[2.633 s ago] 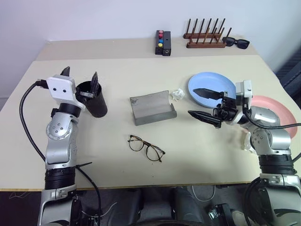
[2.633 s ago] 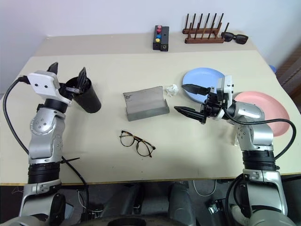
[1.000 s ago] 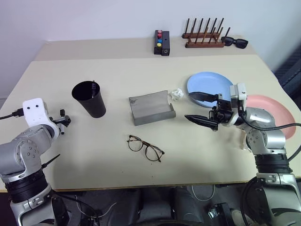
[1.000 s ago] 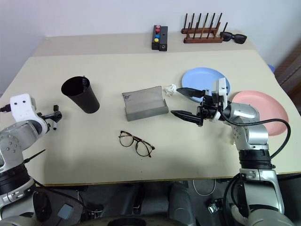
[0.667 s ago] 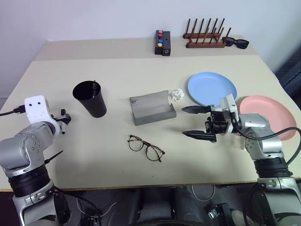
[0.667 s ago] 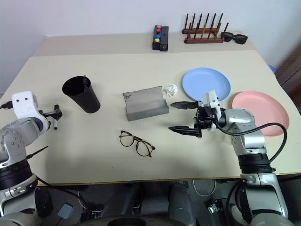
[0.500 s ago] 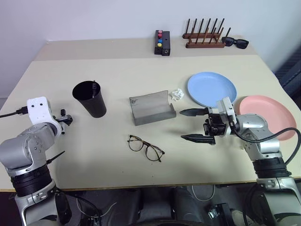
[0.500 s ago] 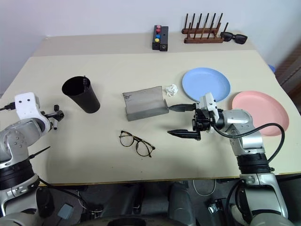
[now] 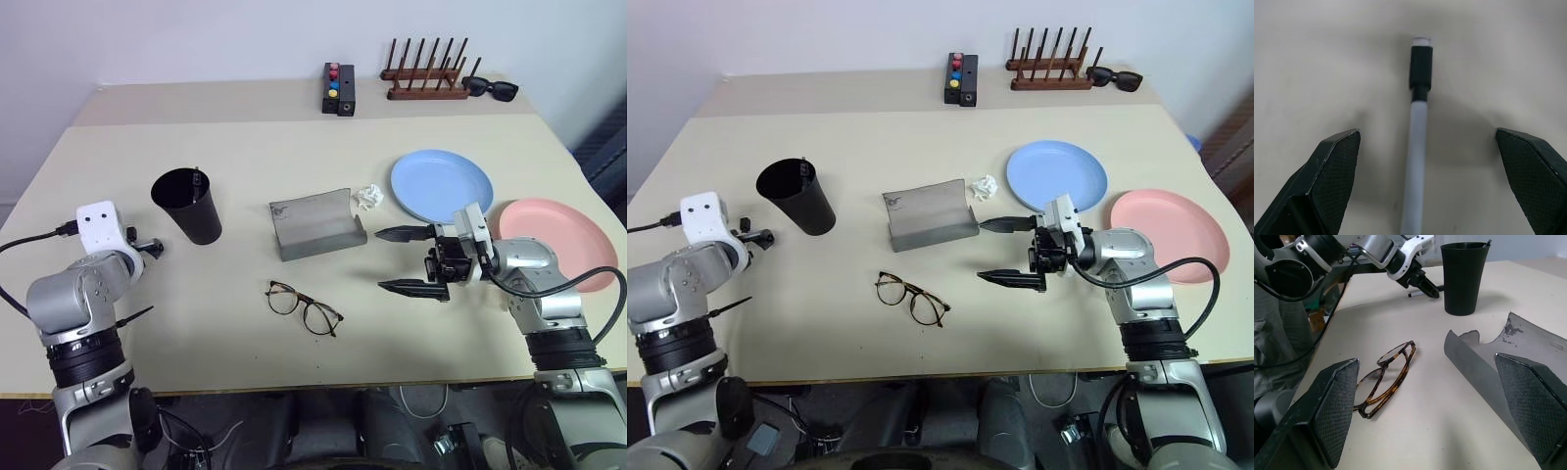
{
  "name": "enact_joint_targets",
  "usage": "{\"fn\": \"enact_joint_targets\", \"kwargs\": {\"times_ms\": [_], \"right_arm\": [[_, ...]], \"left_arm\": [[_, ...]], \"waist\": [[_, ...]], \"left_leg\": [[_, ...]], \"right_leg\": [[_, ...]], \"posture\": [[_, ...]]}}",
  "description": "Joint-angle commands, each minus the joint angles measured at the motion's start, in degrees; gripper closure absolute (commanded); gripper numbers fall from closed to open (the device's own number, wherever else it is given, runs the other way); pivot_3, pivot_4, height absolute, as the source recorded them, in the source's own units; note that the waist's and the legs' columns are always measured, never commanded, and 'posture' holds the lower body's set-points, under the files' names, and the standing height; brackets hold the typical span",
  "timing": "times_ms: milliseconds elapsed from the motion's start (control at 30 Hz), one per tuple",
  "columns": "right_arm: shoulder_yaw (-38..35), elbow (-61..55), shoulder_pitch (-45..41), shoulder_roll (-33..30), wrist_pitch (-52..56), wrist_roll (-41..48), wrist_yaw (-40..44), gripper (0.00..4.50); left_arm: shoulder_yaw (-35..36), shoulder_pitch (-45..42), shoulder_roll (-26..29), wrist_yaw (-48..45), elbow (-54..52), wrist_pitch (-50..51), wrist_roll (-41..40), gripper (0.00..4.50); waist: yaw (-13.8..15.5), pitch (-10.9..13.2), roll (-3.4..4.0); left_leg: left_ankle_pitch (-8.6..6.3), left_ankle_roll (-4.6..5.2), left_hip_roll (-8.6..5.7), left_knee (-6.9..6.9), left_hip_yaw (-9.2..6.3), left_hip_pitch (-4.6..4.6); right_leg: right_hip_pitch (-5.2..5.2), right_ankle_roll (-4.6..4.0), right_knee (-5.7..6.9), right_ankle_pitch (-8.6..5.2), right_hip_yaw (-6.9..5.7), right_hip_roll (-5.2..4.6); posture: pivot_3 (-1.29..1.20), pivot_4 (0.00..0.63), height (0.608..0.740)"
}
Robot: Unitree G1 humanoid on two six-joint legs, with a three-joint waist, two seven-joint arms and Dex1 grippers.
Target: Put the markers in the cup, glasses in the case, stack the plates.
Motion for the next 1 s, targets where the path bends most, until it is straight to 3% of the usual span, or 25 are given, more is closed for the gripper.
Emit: {"fn": "enact_joint_targets", "kwargs": {"times_ms": [33,100,200,433,700,800,1000], "right_arm": [[-1.35,-0.73,-0.11,-0.36,-0.85,0.61,0.16,0.0],[-1.62,-0.8,0.1,-0.56,-0.82,0.62,-0.09,0.0],[-2.12,-1.01,0.41,-0.88,-0.7,0.74,-0.43,0.0],[-2.52,-1.1,0.61,-1.21,-0.52,0.85,-0.8,0.0],[-2.54,-1.41,0.47,-1.28,-0.25,0.86,-1.18,0.0],[-2.55,-1.18,0.24,-1.24,-0.33,0.8,-1.33,0.0],[-2.58,-0.4,-0.65,-0.76,-0.65,0.72,-1.87,0.0]], "left_arm": [[2.69,-0.68,0.74,-0.24,0.8,-0.75,0.7,0.04],[3.69,-0.96,0.82,-0.18,1.31,-0.42,0.77,0.04],[5.56,-1.32,0.45,0.47,1.12,0.68,1.01,0.84],[9.98,-1.87,-0.48,1.13,1.49,3.26,1.22,4.32],[12.59,-2.02,-1.88,1.38,-4.49,7.57,0.78,4.42],[17.44,-2.91,-4.9,1.07,-9.51,6.37,-0.86,4.42],[16.62,3.56,-4.75,1.68,-19.98,-13.72,3.01,4.42]], "waist": [[-0.01,0.0,0.0],[-0.03,0.0,0.0],[-0.05,0.0,0.0],[-0.02,0.0,0.0],[-0.04,-0.01,-0.01],[0.0,0.0,-0.01],[-0.2,0.01,-0.03]], "left_leg": [[0.0,0.0,0.0,0.0,0.0,0.0],[0.0,0.0,0.0,0.0,0.0,0.0],[0.0,0.0,0.01,0.0,0.0,0.0],[0.0,0.0,0.0,0.0,0.0,0.0],[0.0,0.0,0.0,0.0,0.0,0.0],[0.0,0.0,0.0,0.01,0.0,0.0],[0.0,-0.01,0.02,0.0,0.01,0.0]], "right_leg": [[0.0,0.0,0.0,0.0,0.0,0.0],[0.0,0.0,0.01,0.0,0.0,0.01],[-0.01,0.0,0.01,0.0,0.0,0.01],[-0.01,0.0,0.01,0.0,0.0,0.0],[0.0,0.0,0.01,0.0,0.0,0.0],[0.0,0.0,0.01,0.0,0.0,0.0],[-0.01,0.0,-0.02,0.0,-0.01,0.01]], "posture": [[0.0,0.15,0.74],[0.0,0.15,0.74],[0.0,0.15,0.74],[0.0,0.15,0.74],[0.0,0.15,0.74],[0.0,0.15,0.74],[0.0,0.15,0.74]]}}
